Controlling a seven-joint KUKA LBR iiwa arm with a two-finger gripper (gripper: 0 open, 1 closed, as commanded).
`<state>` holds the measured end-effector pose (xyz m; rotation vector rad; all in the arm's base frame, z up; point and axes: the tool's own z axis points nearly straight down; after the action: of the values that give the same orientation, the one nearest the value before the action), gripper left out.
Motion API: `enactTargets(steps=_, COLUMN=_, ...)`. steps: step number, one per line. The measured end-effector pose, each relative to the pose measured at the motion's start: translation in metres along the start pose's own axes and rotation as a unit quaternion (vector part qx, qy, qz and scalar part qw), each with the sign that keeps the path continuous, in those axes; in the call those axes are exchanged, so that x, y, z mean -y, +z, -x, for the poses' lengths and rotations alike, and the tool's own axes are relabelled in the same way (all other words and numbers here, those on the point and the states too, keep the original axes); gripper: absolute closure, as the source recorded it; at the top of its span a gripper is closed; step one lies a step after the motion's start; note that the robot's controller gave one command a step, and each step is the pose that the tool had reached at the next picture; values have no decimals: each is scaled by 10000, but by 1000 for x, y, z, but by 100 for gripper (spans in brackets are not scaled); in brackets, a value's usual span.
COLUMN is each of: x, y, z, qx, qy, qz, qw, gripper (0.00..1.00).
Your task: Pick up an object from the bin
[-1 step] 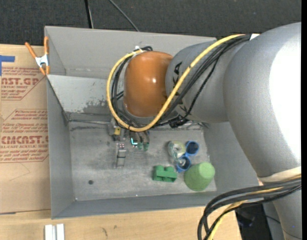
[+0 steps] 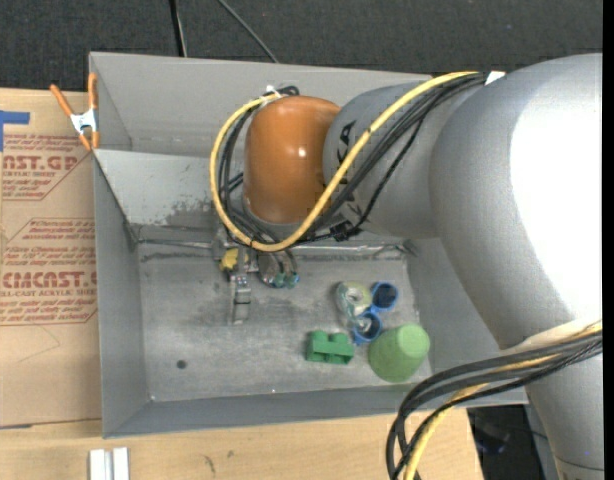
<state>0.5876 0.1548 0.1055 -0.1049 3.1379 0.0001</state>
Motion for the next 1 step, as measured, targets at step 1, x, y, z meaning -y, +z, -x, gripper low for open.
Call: enactTargets(steps=1, x=74, y=37, z=-5, qx=-1, qy=108, qz=-4, qw=9999, gripper=0)
